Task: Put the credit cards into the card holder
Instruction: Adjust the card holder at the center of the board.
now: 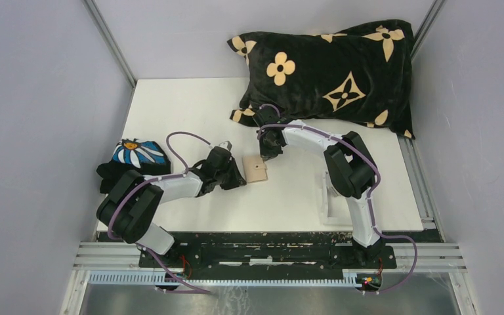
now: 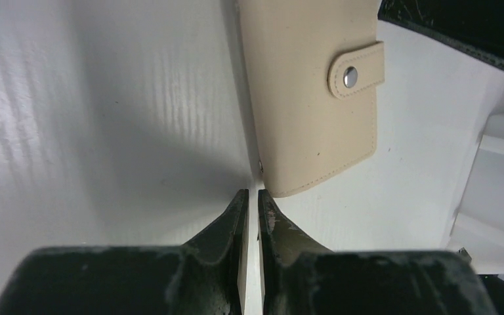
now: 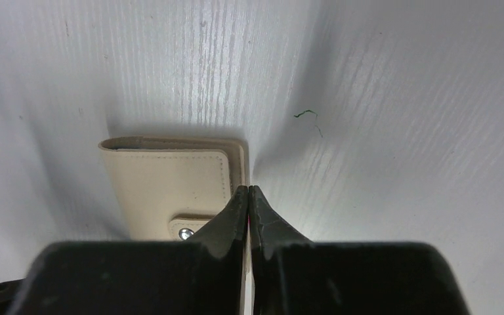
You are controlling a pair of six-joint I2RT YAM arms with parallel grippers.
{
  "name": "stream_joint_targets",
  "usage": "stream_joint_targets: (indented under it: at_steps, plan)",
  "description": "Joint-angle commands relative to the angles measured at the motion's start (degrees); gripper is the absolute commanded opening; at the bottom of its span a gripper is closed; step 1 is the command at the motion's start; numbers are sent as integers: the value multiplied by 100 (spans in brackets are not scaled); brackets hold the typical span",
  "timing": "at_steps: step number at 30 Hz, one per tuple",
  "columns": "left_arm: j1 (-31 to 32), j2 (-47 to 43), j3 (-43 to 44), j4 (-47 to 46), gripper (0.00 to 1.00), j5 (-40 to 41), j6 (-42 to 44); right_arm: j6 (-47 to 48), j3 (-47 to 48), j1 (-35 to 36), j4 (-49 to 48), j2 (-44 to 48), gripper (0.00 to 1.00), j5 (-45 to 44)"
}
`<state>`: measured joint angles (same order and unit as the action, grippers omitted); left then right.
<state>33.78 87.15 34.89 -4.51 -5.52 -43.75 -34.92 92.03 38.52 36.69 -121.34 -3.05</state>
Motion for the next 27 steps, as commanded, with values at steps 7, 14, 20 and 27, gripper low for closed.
stream_joint_targets:
  at_steps: [7,14,20,27]
  plan:
    - [173,-357,29,229,16,390,-173,736,355,21,269,281,27,-822]
    - [168,-906,-91,639,15,943,-97,2021,-264,200,-798,1216,61,-1161]
    - [146,-1365,-304,632,17,1154,-142,1981,-1011,305,-1794,1752,72,-946]
    - [81,-1710,-466,556,26,1117,-135,1894,-253,934,-755,1165,74,-1284]
